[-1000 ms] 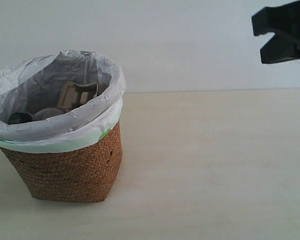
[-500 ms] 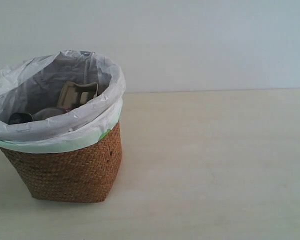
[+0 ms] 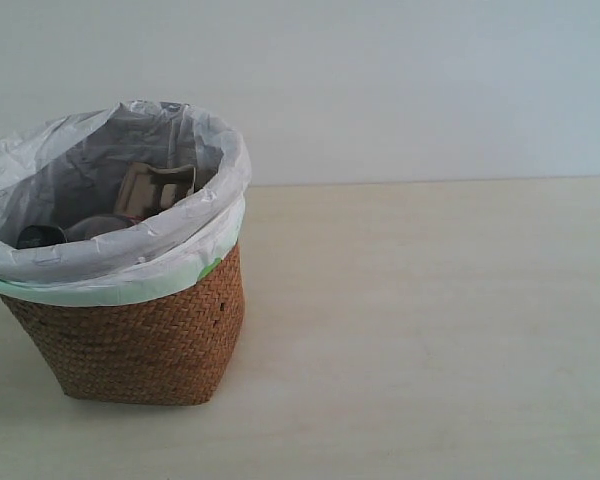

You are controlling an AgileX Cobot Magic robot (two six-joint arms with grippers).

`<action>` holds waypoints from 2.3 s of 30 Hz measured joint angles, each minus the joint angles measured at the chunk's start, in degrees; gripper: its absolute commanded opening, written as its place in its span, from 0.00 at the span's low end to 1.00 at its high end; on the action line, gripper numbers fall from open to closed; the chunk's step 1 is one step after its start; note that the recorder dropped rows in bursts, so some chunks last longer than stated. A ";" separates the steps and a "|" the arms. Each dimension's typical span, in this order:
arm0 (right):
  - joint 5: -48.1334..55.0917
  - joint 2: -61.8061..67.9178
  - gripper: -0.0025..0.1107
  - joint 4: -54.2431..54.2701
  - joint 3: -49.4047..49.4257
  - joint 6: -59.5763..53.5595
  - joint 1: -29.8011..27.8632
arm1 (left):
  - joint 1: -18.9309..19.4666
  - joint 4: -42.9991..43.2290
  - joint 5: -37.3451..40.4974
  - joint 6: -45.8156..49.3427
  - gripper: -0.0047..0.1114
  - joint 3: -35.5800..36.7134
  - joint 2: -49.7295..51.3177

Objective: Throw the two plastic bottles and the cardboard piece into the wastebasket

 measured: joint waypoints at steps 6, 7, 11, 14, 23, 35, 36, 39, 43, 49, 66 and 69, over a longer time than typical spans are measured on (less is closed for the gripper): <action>1.01 0.00 0.02 0.62 1.22 1.56 0.00 | 0.00 0.00 0.00 0.00 0.07 0.00 0.00; 1.30 0.00 0.02 0.63 1.22 1.65 0.00 | 0.00 0.00 0.00 0.00 0.07 0.00 0.00; 3.56 0.00 0.02 0.86 1.22 2.13 0.00 | 0.00 0.00 0.00 0.00 0.07 0.00 0.00; 4.39 0.00 0.02 0.86 1.22 2.14 0.00 | 0.00 0.00 0.00 0.00 0.07 0.00 0.00; 4.54 0.00 0.02 0.86 1.22 2.14 0.00 | 0.00 0.00 0.00 0.00 0.07 0.00 0.00; 4.54 0.00 0.02 0.86 1.22 2.14 0.00 | 0.00 0.00 0.00 0.00 0.07 0.00 0.00; 4.54 0.00 0.02 0.86 1.22 2.14 0.00 | 0.00 0.00 0.00 0.00 0.07 0.00 0.00; 4.54 0.00 0.02 0.86 1.22 2.14 0.00 | 0.00 0.00 0.00 0.00 0.07 0.00 0.00; 4.54 0.00 0.02 0.86 1.22 2.14 0.00 | 0.00 0.00 0.00 0.00 0.07 0.00 0.00; 4.54 0.00 0.02 0.86 1.22 2.14 0.00 | 0.00 0.00 0.00 0.00 0.07 0.00 0.00; 4.54 0.00 0.02 0.86 1.22 2.14 0.00 | 0.00 0.00 0.00 0.00 0.07 0.00 0.00; 4.54 0.00 0.02 0.86 1.22 2.14 0.00 | 0.00 0.00 0.00 0.00 0.07 0.00 0.00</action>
